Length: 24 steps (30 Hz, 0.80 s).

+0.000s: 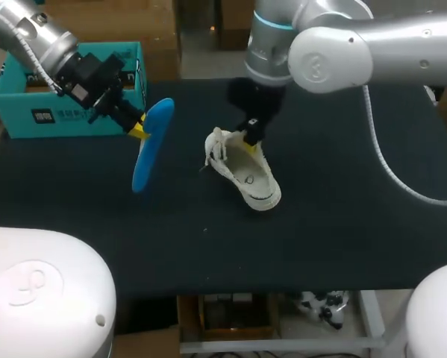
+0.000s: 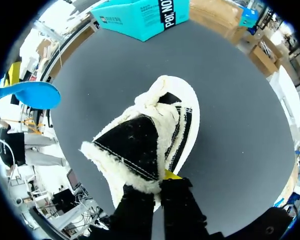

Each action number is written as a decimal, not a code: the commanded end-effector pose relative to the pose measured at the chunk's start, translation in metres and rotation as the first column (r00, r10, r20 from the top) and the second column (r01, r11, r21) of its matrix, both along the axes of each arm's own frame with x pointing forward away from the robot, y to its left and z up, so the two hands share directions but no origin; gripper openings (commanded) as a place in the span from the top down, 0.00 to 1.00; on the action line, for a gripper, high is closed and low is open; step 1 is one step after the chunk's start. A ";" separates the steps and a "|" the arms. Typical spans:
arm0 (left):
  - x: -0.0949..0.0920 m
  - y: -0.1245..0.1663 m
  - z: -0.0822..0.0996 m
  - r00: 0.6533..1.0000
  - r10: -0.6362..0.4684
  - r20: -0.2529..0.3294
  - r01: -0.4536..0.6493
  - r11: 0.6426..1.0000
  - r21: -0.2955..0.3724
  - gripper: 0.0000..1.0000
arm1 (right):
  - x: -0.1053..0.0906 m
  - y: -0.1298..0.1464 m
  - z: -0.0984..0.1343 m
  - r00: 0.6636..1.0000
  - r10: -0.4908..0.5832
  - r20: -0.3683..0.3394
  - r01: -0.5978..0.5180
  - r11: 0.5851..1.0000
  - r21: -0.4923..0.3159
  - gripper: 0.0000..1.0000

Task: Open the shoe tongue, take the insole out of the shoe, put the insole back into the shoe, and pack the shoe into the shoebox

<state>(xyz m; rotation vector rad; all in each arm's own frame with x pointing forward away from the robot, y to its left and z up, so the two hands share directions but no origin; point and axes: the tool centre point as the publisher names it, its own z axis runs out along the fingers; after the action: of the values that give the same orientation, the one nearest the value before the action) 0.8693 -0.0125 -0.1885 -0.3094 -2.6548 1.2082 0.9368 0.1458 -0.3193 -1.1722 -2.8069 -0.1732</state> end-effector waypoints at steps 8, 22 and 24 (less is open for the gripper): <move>0.017 -0.012 0.011 0.985 -0.173 -0.016 0.173 0.985 -0.017 1.00 | -0.032 0.012 -0.006 0.944 -0.314 0.105 0.294 0.941 0.166 1.00; 0.027 -0.023 0.004 0.937 -0.349 -0.022 0.347 0.935 -0.065 1.00 | -0.045 0.024 -0.015 0.875 -0.476 0.086 0.452 0.868 0.204 1.00; 0.026 -0.027 0.002 0.931 -0.365 -0.021 0.363 0.930 -0.063 1.00 | -0.045 0.021 -0.019 0.876 -0.475 0.083 0.450 0.867 0.213 1.00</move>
<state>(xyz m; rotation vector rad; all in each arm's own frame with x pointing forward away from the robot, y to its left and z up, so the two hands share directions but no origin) 0.8894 -0.0351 -0.1827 -0.6999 -2.4845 1.2159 0.8936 0.1713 -0.3353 -1.8081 -2.4727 -0.4629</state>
